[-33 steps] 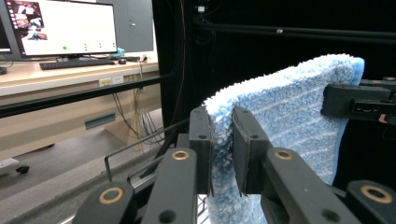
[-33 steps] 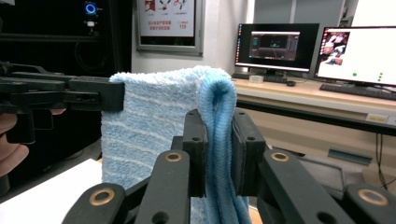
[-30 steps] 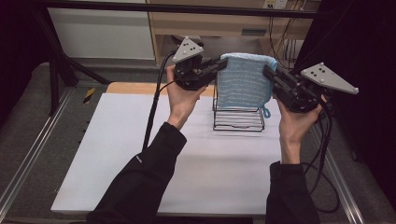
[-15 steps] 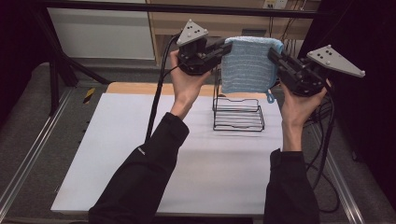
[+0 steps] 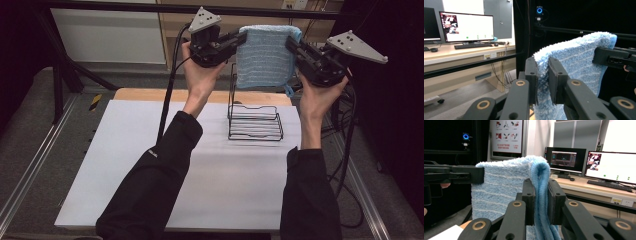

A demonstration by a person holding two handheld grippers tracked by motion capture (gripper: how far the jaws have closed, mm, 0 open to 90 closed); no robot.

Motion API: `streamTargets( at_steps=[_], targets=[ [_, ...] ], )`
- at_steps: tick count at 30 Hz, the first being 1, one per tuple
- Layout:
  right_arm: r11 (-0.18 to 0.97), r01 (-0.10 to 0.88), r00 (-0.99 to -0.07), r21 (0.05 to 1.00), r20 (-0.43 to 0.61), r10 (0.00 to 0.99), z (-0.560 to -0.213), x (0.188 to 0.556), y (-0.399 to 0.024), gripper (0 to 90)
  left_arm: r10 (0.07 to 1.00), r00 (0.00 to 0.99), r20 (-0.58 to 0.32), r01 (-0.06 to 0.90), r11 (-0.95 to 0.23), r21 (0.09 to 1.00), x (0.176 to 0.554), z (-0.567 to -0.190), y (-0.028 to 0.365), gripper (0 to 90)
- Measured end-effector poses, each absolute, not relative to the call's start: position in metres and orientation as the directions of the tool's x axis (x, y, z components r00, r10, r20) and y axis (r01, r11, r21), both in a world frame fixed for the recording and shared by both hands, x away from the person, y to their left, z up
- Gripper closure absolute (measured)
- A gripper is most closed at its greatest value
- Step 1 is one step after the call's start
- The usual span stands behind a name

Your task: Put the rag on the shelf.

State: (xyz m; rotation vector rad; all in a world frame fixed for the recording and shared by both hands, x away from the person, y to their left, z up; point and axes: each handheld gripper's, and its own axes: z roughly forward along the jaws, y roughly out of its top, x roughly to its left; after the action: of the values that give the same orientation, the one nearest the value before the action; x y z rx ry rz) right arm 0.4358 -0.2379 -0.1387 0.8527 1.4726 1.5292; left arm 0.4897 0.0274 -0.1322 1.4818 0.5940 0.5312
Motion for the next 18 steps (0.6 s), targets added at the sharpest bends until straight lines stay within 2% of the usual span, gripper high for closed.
streamTargets(
  at_steps=[12,18],
  targets=[
    [0.064,-0.127,-0.427,0.99,-0.113,0.897,-0.126,0.46,-0.234,79.3,0.683,0.729,-0.038,0.025,0.03,0.999,0.507,-0.125,0.031,79.0],
    [0.043,-0.125,-0.438,0.991,-0.094,0.894,-0.129,0.473,-0.233,79.3,0.7,0.714,-0.015,0.011,0.01,1.0,0.512,-0.124,0.031,79.0]
  ],
)
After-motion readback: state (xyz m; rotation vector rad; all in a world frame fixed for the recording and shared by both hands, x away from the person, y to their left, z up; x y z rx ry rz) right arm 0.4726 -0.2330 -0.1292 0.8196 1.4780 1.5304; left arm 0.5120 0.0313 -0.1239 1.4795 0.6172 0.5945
